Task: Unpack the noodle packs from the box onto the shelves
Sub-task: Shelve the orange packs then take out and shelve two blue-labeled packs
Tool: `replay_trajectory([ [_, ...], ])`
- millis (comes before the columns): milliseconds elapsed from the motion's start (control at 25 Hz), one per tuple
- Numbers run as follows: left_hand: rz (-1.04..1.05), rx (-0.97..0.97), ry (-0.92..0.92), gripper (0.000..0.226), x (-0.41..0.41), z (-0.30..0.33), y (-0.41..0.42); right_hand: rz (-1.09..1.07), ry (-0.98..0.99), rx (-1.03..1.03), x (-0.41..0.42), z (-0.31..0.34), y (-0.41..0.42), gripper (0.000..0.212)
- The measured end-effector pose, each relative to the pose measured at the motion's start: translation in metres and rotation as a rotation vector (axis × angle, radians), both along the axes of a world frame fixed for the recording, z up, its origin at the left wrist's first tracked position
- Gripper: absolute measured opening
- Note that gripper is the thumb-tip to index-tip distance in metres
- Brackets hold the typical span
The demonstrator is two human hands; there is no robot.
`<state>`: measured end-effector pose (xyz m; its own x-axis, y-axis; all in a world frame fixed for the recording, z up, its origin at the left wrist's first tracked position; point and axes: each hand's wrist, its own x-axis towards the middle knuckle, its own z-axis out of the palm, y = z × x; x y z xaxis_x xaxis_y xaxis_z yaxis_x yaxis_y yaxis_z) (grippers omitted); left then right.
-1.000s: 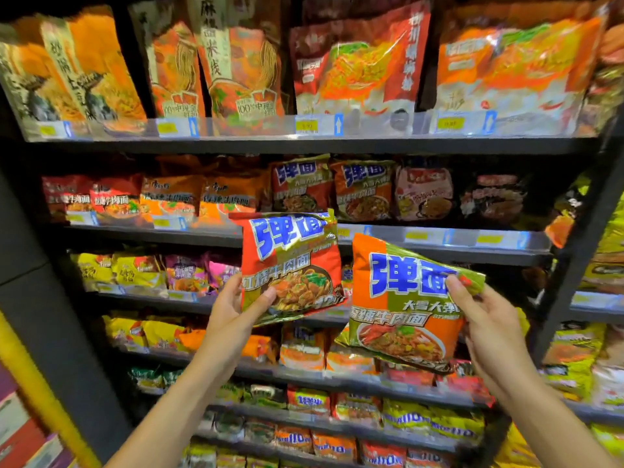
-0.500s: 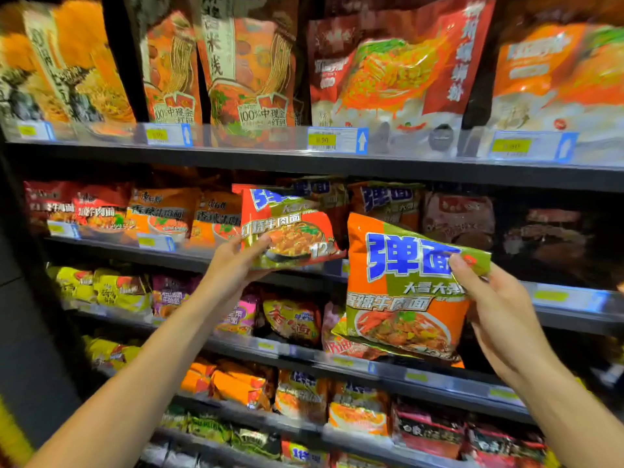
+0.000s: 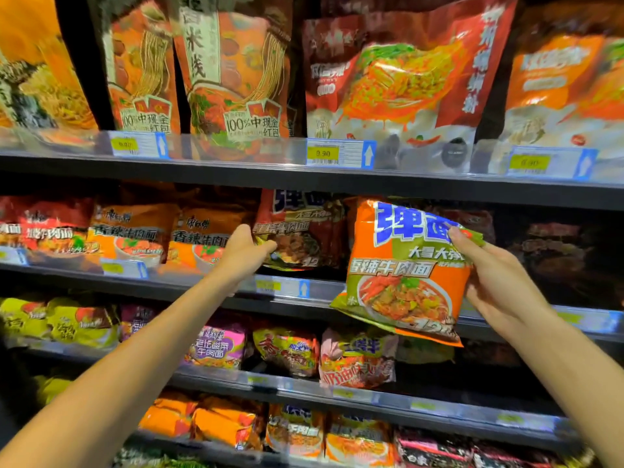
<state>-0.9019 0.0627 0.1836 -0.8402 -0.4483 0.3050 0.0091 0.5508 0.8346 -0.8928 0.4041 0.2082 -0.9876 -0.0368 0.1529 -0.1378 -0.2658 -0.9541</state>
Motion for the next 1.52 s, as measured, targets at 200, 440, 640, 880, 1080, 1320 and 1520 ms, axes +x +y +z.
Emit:
replay_trajectory([
  [200,0.111,-0.414,0.079,0.029,-0.013,-0.004,0.001,-0.045,-0.089,0.005,-0.041,0.012,-0.011,0.022],
  [440,0.173,-0.487,0.262,0.044,-0.005,-0.023,0.013,-0.037,-0.085,-0.07,-0.073,0.037,-0.039,0.009],
  [640,0.128,-0.302,0.208,0.084,0.006,-0.034,0.015,-0.037,-0.066,0.218,-0.093,0.035,-0.06,0.029],
  [880,0.063,-0.667,0.479,0.059,0.015,-0.036,0.014,-0.167,0.099,0.47,-0.114,0.005,-0.06,0.048],
  [1080,-0.153,-0.879,0.157,0.05,0.019,-0.047,0.015,-0.311,0.207,0.7,-0.073,0.005,-0.046,0.024],
  [1320,-0.197,-1.01,-0.251,0.084,0.018,-0.037,0.023,0.006,0.59,1.49,-0.029,-0.026,-0.053,0.049],
  [1520,-0.29,-1.003,-0.295,0.073,0.006,-0.028,0.016,0.1,0.439,1.71,-0.043,-0.035,-0.067,0.09],
])
